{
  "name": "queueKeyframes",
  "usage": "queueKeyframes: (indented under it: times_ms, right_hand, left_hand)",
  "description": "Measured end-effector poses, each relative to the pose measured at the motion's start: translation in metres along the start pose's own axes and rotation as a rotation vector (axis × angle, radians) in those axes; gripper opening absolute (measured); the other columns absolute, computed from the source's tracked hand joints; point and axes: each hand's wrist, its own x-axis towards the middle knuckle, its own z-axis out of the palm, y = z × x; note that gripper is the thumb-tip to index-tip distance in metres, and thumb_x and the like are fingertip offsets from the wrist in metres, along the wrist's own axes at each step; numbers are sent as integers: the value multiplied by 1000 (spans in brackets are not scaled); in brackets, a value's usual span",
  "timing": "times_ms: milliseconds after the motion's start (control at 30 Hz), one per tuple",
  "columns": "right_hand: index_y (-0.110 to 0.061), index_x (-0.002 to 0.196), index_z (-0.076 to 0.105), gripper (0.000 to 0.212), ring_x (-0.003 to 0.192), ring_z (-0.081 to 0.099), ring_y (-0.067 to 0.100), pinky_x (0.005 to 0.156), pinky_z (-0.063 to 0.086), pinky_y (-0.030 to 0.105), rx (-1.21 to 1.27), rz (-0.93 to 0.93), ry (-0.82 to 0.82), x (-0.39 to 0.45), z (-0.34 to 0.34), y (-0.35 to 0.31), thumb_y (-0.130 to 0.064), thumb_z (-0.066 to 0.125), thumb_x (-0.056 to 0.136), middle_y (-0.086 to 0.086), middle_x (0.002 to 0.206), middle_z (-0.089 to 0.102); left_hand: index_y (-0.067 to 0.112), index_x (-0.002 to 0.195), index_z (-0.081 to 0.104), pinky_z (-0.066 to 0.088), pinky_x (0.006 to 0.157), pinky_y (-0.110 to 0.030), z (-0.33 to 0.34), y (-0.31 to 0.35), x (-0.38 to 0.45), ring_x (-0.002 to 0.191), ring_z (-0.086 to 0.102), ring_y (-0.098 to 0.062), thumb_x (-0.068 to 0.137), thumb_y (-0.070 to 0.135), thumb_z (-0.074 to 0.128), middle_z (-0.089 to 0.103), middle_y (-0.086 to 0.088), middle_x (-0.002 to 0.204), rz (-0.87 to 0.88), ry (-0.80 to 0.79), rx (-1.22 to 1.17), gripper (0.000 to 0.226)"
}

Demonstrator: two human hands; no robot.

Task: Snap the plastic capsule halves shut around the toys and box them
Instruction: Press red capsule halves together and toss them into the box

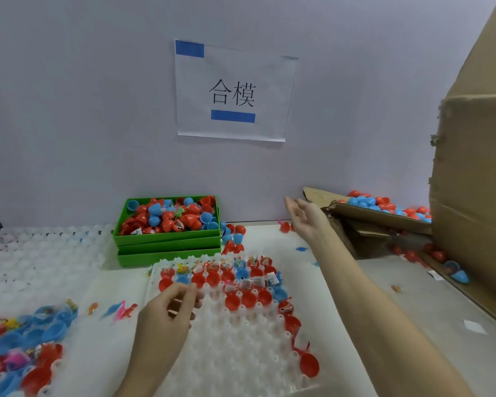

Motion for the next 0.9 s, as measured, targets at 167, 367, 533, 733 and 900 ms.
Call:
queueKeyframes:
  times_ms: [167, 367, 533, 733, 900]
  right_hand:
    - [0, 133, 57, 30, 119, 69, 25, 99, 58, 30, -483, -81, -175, -58, -27, 32, -3, 38, 110, 15, 131, 68]
    - [-15, 109, 75, 27, 85, 77, 14, 72, 61, 20, -1147, -399, -219, -113, -47, 70, -5, 50, 107, 2, 93, 79]
    - [-20, 109, 76, 28, 83, 72, 7, 74, 60, 18, -1410, -564, -282, -118, -55, 78, -5, 52, 105, -6, 92, 75]
    - [-21, 107, 76, 29, 85, 70, -2, 73, 56, 12, -1438, -560, -302, -120, -55, 80, -4, 52, 105, -9, 91, 74]
    - [-23, 108, 77, 29, 86, 71, -1, 78, 57, 13, -1456, -550, -335, -121, -55, 84, -4, 55, 103, -12, 91, 75]
  left_hand:
    - [32, 100, 70, 46, 76, -8, 7, 1, -10, 93, 58, 2, 99, 23, 69, 64, 22, 95, 279, -135, 338, 9]
    - [32, 136, 64, 20, 109, -4, 14, -11, -11, 132, 34, 6, 108, 45, 49, 50, 22, 137, 439, -334, 568, 35]
    - [46, 150, 42, 16, 118, -27, 17, -16, -9, 144, 10, -1, 103, 68, 14, 19, 22, 154, 374, -401, 719, 59]
    - [39, 136, 52, 19, 113, -17, 21, -15, -8, 136, 28, 2, 102, 67, 25, 39, 24, 143, 360, -359, 663, 52]
    - [28, 99, 64, 42, 90, -9, 17, -9, -8, 99, 57, -2, 99, 45, 64, 61, 17, 101, 406, -181, 479, 18]
